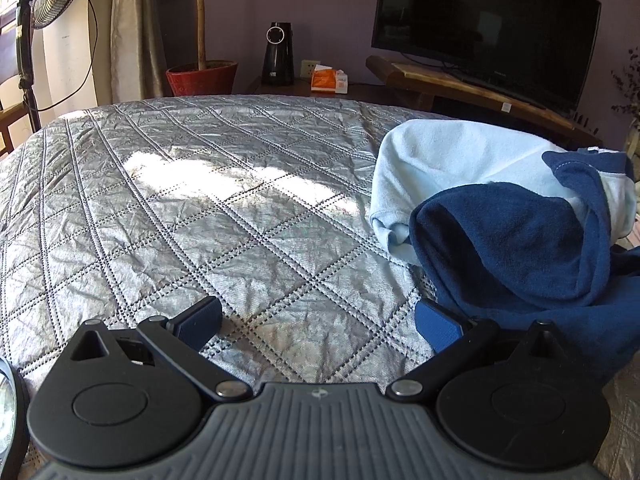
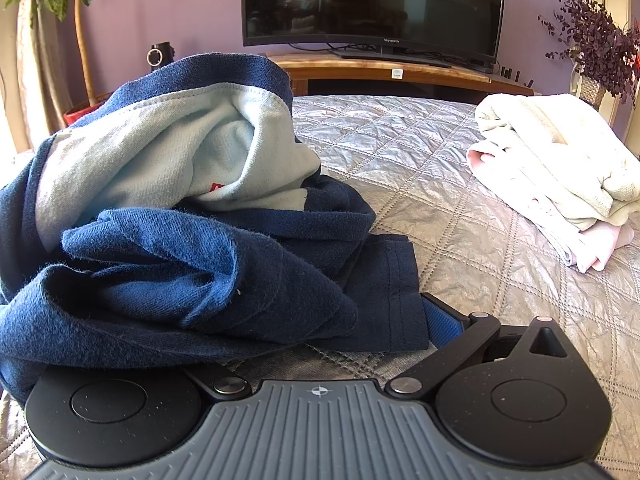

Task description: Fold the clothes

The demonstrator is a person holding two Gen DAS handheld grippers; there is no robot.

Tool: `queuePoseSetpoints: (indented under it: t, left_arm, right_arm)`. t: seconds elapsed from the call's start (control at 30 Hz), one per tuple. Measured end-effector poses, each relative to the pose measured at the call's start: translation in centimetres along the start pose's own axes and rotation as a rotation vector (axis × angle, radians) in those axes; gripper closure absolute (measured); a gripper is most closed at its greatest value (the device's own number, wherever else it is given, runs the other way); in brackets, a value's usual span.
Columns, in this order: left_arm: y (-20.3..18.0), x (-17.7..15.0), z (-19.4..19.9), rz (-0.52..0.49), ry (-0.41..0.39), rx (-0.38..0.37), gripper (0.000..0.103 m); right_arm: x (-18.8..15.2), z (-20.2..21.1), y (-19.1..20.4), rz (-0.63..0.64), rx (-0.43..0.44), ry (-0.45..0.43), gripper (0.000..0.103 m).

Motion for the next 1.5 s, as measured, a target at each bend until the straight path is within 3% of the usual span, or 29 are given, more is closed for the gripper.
queuePoseSetpoints:
  t: [0.17, 0.27, 0.4, 0.53, 0.63, 0.73, 0.8, 0.87, 0.93, 1.0, 1.03, 1.07, 1.1, 1.13, 1.17, 1.2, 1.23, 1.27, 1.3, 1.4, 1.5]
  left_arm:
    - [-0.3, -0.6, 1.1, -0.078, 0.054, 0.068, 0.001]
    - [0.1, -1.4, 1.8, -0.052, 0.098, 0.029, 0.006]
    - [0.3, -1.7, 3.1, -0.034, 0.116, 0.003, 0.01]
    - [0.1, -1.0, 3.9, -0.04, 0.074, 0.003, 0.005]
    - [0.2, -0.3, 4.4, -0.045, 0.023, 0.013, 0.006]
    - [1.3, 0.5, 5.0, -0.077, -0.032, 0.122, 0.005]
    - [2.6, 0.9, 5.1, -0.079, -0.039, 0.217, 0.003]
    - [3.6, 1.1, 5.1, -0.052, -0.037, 0.241, 0.003]
    - [4.3, 1.3, 5.1, 0.001, -0.033, 0.202, 0.003]
    - [4.6, 1.2, 4.9, 0.011, -0.024, 0.184, 0.003]
    - [4.7, 1.2, 4.9, 0.003, -0.022, 0.189, 0.003]
    - [4.7, 1.1, 4.8, -0.005, -0.021, 0.195, 0.003]
    - [4.9, 1.1, 4.7, -0.006, -0.019, 0.197, 0.003]
    - [5.2, 1.0, 4.6, 0.004, -0.017, 0.197, 0.003]
    - [5.5, 1.0, 4.6, 0.013, -0.015, 0.196, 0.003]
    - [5.8, 0.9, 4.5, 0.023, -0.012, 0.195, 0.003]
    - [6.1, 0.9, 4.4, 0.032, -0.01, 0.194, 0.003]
    - [6.4, 0.8, 4.3, 0.042, -0.008, 0.193, 0.003]
    - [6.7, 0.8, 4.3, 0.051, -0.006, 0.192, 0.003]
    - [7.4, 0.7, 4.1, 0.075, -0.003, 0.192, 0.003]
    - [7.8, 0.7, 4.1, 0.103, -0.002, 0.182, 0.003]
  right_arm:
    - [-0.1, 0.4, 0.0, 0.057, 0.062, 0.085, 0.0]
    - [-0.7, 1.5, -0.7, 0.117, 0.115, 0.146, 0.0]
    - [-0.8, 5.3, -2.7, 0.181, -0.008, 0.141, 0.001]
    - [1.4, 10.7, -3.3, 0.183, -0.017, -0.003, 0.002]
    - [3.5, 13.0, -0.7, 0.215, 0.064, -0.074, 0.002]
    - [5.7, 14.0, 2.7, 0.275, 0.141, -0.148, 0.001]
    - [6.2, 13.3, 4.9, 0.266, 0.248, -0.109, 0.002]
    - [5.8, 11.6, 6.7, 0.237, 0.318, -0.006, 0.006]
    - [5.1, 9.6, 8.1, 0.216, 0.352, 0.096, 0.028]
    - [4.5, 7.8, 8.7, 0.216, 0.332, 0.13, 0.048]
    - [4.2, 7.1, 9.0, 0.209, 0.332, 0.14, 0.05]
    - [4.0, 6.5, 9.3, 0.198, 0.341, 0.147, 0.049]
    - [3.7, 5.7, 9.5, 0.197, 0.344, 0.168, 0.042]
    - [3.3, 4.9, 9.8, 0.205, 0.343, 0.201, 0.024]
    - [3.0, 3.9, 9.9, 0.204, 0.329, 0.235, 0.019]
    - [2.6, 2.9, 9.8, 0.195, 0.304, 0.27, 0.024]
    - [2.8, 2.5, 9.9, 0.189, 0.298, 0.27, 0.059]
    - [3.6, 2.7, 10.1, 0.186, 0.308, 0.241, 0.085]
    - [4.3, 2.9, 10.3, 0.183, 0.318, 0.211, 0.094]
    - [9.2, 4.6, 11.6, 0.186, 0.352, 0.07, 0.094]
    - [17.0, 7.1, 14.0, 0.213, 0.401, -0.116, 0.094]
Point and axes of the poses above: each gripper's, at about its wrist camera, not at the fingertips, and z roughly against the way its jaws point, y to its left, x to its top, the point moved 9 cm from there along -z, roughly the way its jaws point, and after that the axes turned 7 degrees about -z, right-handed, at the moved point
